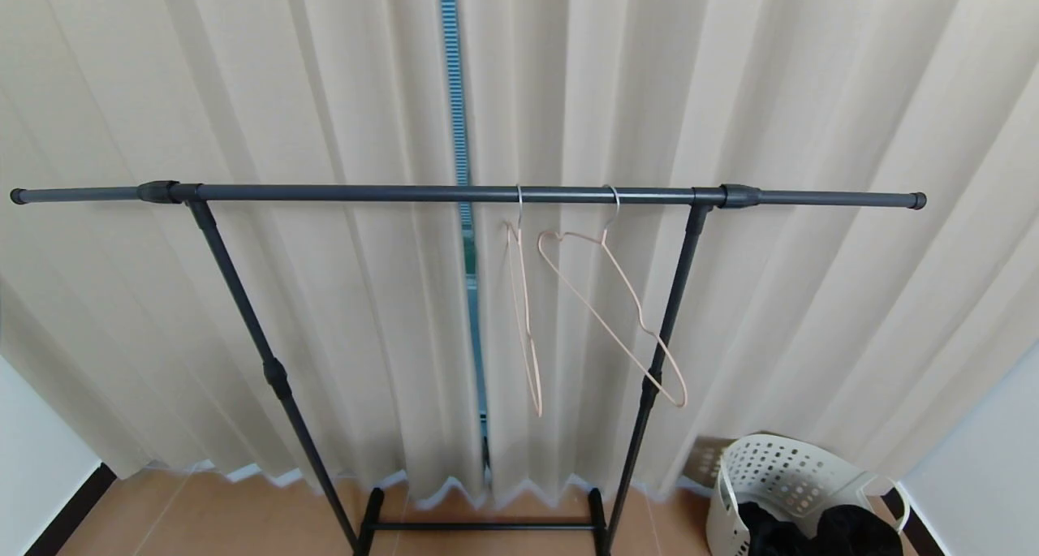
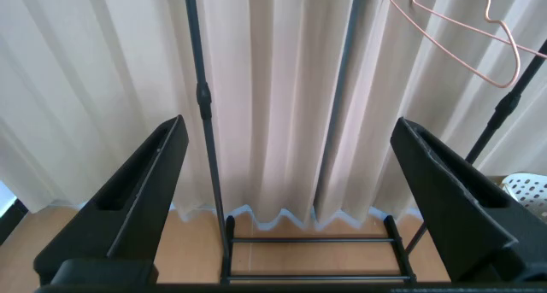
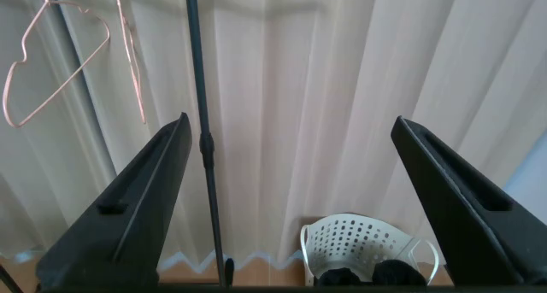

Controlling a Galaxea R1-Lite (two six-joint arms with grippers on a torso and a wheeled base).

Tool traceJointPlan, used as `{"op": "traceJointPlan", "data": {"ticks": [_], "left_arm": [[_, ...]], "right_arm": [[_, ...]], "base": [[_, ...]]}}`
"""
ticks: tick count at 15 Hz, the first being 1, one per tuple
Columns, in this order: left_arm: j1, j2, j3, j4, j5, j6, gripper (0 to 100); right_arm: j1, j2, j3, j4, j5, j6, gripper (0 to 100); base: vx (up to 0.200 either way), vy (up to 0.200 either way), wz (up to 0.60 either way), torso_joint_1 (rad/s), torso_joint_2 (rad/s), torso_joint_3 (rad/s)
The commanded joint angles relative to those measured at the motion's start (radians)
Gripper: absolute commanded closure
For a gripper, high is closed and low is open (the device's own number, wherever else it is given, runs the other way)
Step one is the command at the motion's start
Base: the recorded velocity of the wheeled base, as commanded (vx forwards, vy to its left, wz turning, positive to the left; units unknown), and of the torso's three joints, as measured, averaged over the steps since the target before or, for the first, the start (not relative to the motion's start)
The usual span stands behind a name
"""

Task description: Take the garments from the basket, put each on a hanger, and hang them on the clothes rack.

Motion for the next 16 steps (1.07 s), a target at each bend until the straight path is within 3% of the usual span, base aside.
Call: {"op": "traceJointPlan", "data": {"ticks": [1, 16], "left_arm": [[0.000, 0.000, 0.000, 0.001, 0.000, 0.000, 0], [0.000, 0.000, 0.000, -0.001, 0.000, 0.000, 0]], "right_arm": [[0.000, 0.001, 0.000, 0.000, 0.000, 0.001, 0], [-0.001, 0.001, 0.000, 0.000, 0.001, 0.001, 0]], "base": [[0.000, 0.000, 0.00, 0.000, 0.00, 0.000], [0.000, 0.000, 0.00, 0.000, 0.00, 0.000]]}}
